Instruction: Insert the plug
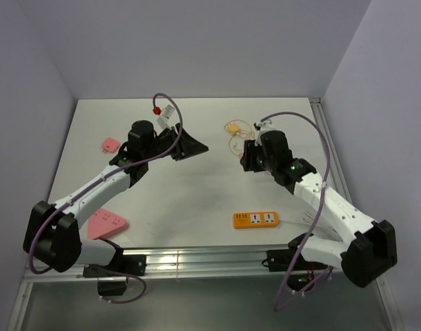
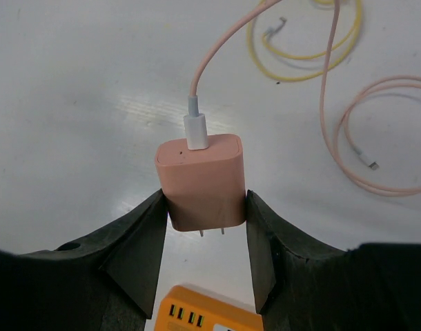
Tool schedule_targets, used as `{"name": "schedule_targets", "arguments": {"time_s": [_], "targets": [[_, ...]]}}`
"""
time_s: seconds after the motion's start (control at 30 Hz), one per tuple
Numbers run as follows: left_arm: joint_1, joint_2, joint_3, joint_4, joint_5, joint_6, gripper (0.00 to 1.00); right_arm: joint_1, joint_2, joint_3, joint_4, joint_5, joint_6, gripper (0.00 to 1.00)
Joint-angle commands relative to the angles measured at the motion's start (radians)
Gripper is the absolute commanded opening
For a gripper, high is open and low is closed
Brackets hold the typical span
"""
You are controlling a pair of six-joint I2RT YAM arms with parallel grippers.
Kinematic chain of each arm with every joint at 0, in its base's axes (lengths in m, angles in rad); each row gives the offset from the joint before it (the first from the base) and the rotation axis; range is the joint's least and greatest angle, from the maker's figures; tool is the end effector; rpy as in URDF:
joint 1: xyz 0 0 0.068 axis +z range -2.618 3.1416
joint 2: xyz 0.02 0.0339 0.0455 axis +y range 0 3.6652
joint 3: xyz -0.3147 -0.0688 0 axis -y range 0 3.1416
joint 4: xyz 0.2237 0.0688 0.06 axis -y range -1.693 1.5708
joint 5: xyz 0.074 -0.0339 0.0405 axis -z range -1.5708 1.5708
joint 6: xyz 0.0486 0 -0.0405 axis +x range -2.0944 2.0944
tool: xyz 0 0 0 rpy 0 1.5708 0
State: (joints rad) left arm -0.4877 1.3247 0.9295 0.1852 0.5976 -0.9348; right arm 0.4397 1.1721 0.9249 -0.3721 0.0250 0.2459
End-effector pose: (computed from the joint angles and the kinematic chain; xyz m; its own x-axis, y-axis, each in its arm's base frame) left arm 0.2386 -0.1575 0.3642 -0.8121 -0.3220 -0.4866 0.3707 0.3592 -0.8565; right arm 0.2079 0.0965 0.3358 -0.6086 -0.0173 -0.7933 -0.2670 0.9459 0.1841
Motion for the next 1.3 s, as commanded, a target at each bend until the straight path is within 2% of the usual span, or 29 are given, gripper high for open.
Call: {"name": "schedule_targets", "arguments": {"time_s": [0.0,0.1,0.2,0.37,0.57,0.73,0.9,1.27], "targets": [[-0.049,0.059,0.063,0.100,-0.025,-0.042,0.50,0.060,-0.115,-0.076,0.162,0.013,0.024,0.00],[-0.081,0.103,0.069,0.120,-0.028,-0.055,0.49,0.090,-0.199,-0.153,0.206,-0.020,0.033,0.00],[-0.086,0.097,0.031,0.151,-0.048,-0.062,0.48,0.096,-0.249,-0.178,0.173,-0.014,0.085,0.00],[-0.109,0.021,-0.087,0.274,-0.110,0.003,0.53,0.096,-0.255,-0.115,0.086,0.039,0.316,0.00],[-0.230,-0.057,-0.185,0.399,-0.347,0.177,0.62,0.096,-0.204,-0.003,-0.001,0.046,0.558,0.00],[-0.327,-0.087,-0.282,0.611,-0.490,0.316,0.67,0.094,-0.167,0.032,0.009,-0.019,0.703,0.00],[-0.362,-0.041,-0.267,0.664,-0.538,0.347,0.67,0.096,-0.161,0.028,0.051,-0.112,0.771,0.00],[-0.377,0.031,-0.219,0.675,-0.541,0.341,0.67,0.096,-0.195,0.005,0.078,-0.120,0.834,0.00]]}}
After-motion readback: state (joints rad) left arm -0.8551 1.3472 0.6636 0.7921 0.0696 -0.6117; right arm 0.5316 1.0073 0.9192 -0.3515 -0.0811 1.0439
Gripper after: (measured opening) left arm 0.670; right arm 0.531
